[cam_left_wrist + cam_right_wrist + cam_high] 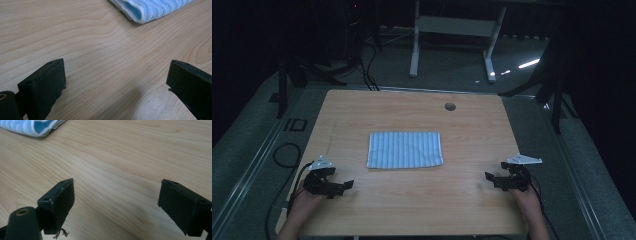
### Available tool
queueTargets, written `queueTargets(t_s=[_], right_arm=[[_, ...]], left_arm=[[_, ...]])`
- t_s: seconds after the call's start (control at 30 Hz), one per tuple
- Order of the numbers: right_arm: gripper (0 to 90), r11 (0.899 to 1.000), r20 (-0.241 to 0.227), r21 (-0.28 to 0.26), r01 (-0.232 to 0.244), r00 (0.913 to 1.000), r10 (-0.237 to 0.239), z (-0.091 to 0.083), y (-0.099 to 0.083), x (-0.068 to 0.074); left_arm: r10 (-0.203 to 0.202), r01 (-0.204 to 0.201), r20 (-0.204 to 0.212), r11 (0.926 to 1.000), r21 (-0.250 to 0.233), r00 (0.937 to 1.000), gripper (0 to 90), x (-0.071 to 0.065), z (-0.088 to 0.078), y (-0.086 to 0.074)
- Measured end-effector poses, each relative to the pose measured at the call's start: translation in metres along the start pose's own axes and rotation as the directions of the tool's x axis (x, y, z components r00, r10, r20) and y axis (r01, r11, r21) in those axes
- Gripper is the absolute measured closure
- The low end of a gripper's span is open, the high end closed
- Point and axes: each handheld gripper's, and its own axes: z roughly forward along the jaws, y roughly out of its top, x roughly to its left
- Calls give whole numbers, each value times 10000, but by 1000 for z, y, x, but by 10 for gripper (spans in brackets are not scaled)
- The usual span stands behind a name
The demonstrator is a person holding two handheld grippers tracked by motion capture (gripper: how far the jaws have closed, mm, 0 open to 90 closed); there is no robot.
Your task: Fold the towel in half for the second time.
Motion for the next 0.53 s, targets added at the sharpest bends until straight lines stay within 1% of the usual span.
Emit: queueTargets(t_s=[0.07, 0.1, 0.13, 0.17, 0.2, 0.4, 0.53], right_arm=[[133, 9998, 53, -137, -126, 9999, 126, -3, -2, -2], [133, 9996, 91, -215, -156, 9998, 158, -5, -3, -3], [133, 9995, 131, -268, -166, 9998, 170, -5, -3, -3], [133, 9993, 133, -304, -195, 9997, 199, -6, -2, -4], [133, 9992, 114, -334, -241, 9996, 245, -6, -3, -4], [133, 9992, 144, -339, -208, 9997, 212, -6, -3, -5], [133, 9997, 279, -230, -29, 9996, 35, -4, -3, -4]], left_arm=[[4, -4, -3, 9999, -102, 10000, 22, -1, 0, -1], [10, -10, -66, 10000, -61, 10000, 22, -1, 2, -2], [93, -93, -34, 9999, 52, 10000, 22, -2, 3, -2], [153, -155, 101, 9997, 180, 9998, 22, -3, 4, -3], [190, -193, 122, 9996, 219, 9997, 22, -3, 4, -3], [184, -184, 67, 9998, -86, 9998, 22, -3, 0, -2], [243, -243, 15, 9997, -65, 9997, 22, -3, 0, -2]])
